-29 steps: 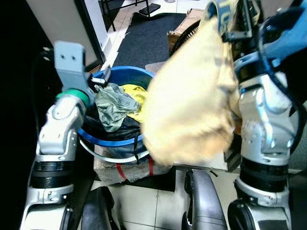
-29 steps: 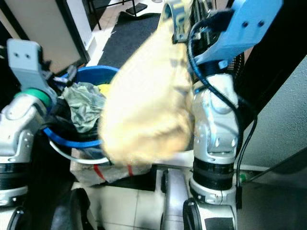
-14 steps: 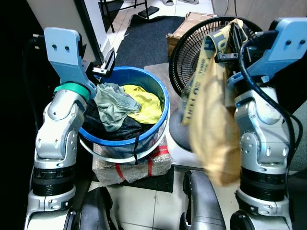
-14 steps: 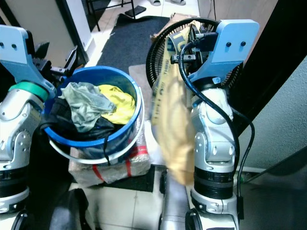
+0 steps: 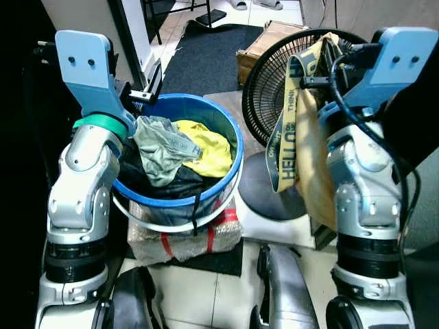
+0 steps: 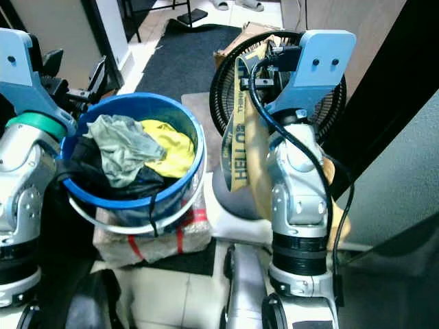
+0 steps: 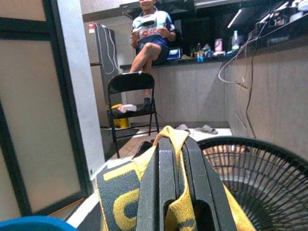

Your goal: Clothes washing

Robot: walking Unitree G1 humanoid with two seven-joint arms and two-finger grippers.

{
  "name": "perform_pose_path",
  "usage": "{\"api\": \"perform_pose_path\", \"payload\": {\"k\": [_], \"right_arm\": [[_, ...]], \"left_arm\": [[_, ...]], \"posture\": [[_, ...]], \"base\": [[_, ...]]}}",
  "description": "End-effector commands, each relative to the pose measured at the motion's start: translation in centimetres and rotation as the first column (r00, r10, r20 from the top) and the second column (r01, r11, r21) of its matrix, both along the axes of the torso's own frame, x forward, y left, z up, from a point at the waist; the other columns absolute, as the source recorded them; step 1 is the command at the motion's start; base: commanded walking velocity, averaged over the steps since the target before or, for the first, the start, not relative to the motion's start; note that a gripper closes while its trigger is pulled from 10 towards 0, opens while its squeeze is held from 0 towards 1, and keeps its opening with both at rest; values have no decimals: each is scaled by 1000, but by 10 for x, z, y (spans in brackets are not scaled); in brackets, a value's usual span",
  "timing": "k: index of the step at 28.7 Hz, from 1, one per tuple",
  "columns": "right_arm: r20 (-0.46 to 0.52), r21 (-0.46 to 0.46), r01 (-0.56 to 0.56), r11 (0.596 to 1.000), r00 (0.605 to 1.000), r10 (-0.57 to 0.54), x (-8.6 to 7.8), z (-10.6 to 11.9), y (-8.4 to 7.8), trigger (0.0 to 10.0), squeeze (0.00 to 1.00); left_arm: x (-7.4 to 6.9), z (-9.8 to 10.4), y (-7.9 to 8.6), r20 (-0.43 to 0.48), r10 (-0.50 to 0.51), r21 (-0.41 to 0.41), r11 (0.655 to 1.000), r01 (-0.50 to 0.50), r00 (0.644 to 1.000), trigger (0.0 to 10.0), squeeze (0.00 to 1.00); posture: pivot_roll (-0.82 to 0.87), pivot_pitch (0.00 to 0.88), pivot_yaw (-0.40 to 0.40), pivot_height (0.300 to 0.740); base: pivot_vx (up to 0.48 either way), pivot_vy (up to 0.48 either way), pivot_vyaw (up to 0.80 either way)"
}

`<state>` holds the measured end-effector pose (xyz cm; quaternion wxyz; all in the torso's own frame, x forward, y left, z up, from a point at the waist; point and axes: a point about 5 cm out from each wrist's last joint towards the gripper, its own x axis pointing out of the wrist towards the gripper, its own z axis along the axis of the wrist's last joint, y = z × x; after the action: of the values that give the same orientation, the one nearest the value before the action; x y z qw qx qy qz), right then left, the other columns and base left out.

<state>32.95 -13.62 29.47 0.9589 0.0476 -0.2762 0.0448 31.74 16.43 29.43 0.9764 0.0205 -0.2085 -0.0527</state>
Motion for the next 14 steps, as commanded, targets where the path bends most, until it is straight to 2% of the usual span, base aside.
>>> {"api": "perform_pose_path", "payload": {"k": [1, 4, 9, 14], "right_arm": [[17, -4, -20, 1000, 1000, 20, 1, 3, 5, 10000, 0], [18, -2, -29, 1000, 999, 29, 3, 4, 7, 10000, 0], [-40, -4, -25, 1000, 999, 25, 3, -15, 8, 10000, 0], [-65, -11, -25, 1000, 998, 24, 3, -25, 8, 10000, 0]], "left_arm": [[-1, -3, 1, -9, 12, 3, 1000, -12, 1000, 10000, 0], [0, -3, -1, -7, 14, 29, 999, -14, 1000, 10000, 0], [0, -13, 4, -38, 66, 64, 996, -64, 997, 10000, 0], [1, -16, 6, -49, 78, 75, 994, -74, 996, 10000, 0]], "posture": [[19, 48, 41, 475], [27, 73, 31, 475], [23, 53, 31, 475], [30, 63, 26, 475]], "base": [[0, 0, 0], [0, 0, 0], [0, 0, 0], [0, 0, 0]]}}
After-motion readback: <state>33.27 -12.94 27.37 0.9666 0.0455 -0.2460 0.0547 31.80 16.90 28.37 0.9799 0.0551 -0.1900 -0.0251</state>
